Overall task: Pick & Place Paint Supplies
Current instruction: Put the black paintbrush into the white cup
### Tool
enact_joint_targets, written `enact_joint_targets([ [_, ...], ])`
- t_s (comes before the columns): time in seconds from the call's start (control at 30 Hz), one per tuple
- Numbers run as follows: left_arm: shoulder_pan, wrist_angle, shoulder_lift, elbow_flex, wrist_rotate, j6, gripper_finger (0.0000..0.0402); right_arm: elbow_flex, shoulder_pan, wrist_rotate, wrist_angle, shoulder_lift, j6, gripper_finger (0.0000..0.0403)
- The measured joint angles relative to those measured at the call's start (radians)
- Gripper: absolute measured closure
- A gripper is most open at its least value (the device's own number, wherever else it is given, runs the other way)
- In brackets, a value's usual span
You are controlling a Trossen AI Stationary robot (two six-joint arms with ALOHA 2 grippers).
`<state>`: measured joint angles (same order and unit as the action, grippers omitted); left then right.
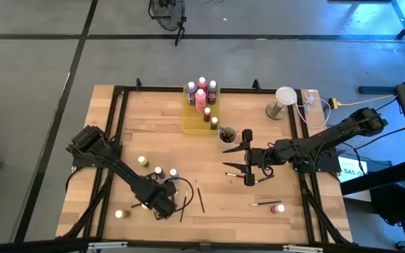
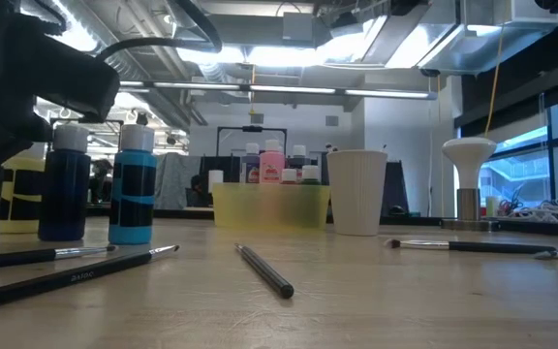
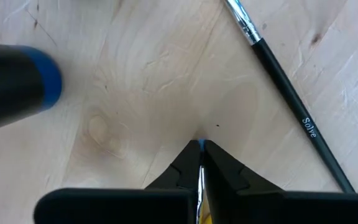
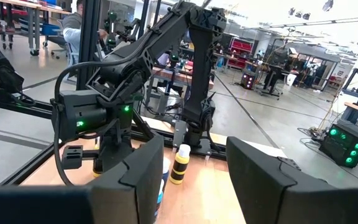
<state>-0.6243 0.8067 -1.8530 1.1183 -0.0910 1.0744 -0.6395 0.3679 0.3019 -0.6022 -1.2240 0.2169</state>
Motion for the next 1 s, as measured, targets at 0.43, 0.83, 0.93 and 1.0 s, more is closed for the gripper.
enact_joint_targets([
  [0.43,0.001,0.009,0.000,-0.001,-0.056,0.000,0.0397,0.000,0.000,0.000,0.000,0.000,0.000,0.0225],
  [0.83,0.002,0.045,0.040,-0.005,-0.142,-0.004,0.0398,0.000,0.000,0.000,0.000,0.000,0.000,0.0225],
  [0.93,0.002,0.046,0.042,-0.005,-0.139,-0.007,0.0398,0.000,0.000,0.000,0.000,0.000,0.000,0.0225],
  [1.0,0.002,0.045,0.042,-0.004,-0.138,-0.007,0.0398,0.000,0.000,0.000,0.000,0.000,0.000,0.0225],
])
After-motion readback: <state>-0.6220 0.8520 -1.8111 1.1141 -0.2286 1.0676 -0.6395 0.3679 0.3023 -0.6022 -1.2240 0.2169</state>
